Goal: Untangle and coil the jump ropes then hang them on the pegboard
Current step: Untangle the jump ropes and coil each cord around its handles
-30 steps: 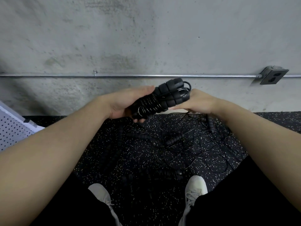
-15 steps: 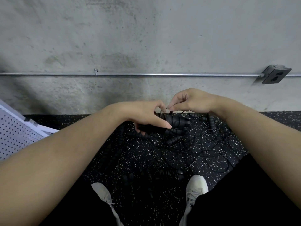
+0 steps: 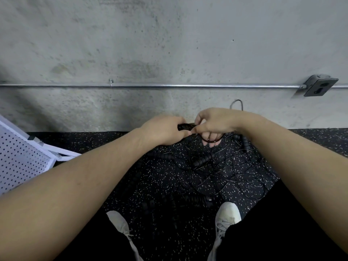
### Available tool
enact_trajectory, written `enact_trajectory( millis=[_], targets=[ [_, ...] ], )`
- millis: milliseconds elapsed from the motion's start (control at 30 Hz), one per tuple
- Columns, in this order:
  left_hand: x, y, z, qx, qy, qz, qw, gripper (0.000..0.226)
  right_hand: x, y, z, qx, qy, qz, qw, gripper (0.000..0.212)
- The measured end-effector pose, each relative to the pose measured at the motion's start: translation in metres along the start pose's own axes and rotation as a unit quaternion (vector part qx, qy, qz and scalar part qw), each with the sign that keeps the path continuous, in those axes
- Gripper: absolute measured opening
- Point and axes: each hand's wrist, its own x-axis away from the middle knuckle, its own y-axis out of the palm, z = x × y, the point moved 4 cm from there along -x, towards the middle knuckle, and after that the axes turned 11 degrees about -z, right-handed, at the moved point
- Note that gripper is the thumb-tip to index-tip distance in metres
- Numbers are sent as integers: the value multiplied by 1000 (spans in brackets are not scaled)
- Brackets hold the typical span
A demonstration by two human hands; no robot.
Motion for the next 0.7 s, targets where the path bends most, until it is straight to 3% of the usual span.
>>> enact_trajectory(
  millis=[100,200,300,433,500,600,700],
  targets=[
    [-1,-2,-4,21,7,34,999,39,0,4,9,36,60,-59,996,16],
    [-1,-10,-15,60,9,67,996,38,3,3,19,64,80,-59,993,22],
    [3,-16,-22,124,14,95,988,36,6,-2,21,6,41,-33,999,33],
    [6,-17,-22,206,52,109,971,36,6,-17,22,-207,-48,66,975,30],
    [5,-18,-21,226,55,103,967,34,8,-24,24,-232,-78,121,962,23],
    [3,-17,-24,296,60,91,949,31,11,-27,20,-235,-124,127,956,26],
    [-2,-14,-32,448,40,59,891,27,14,-23,11,-240,-162,103,952,31]
  ],
)
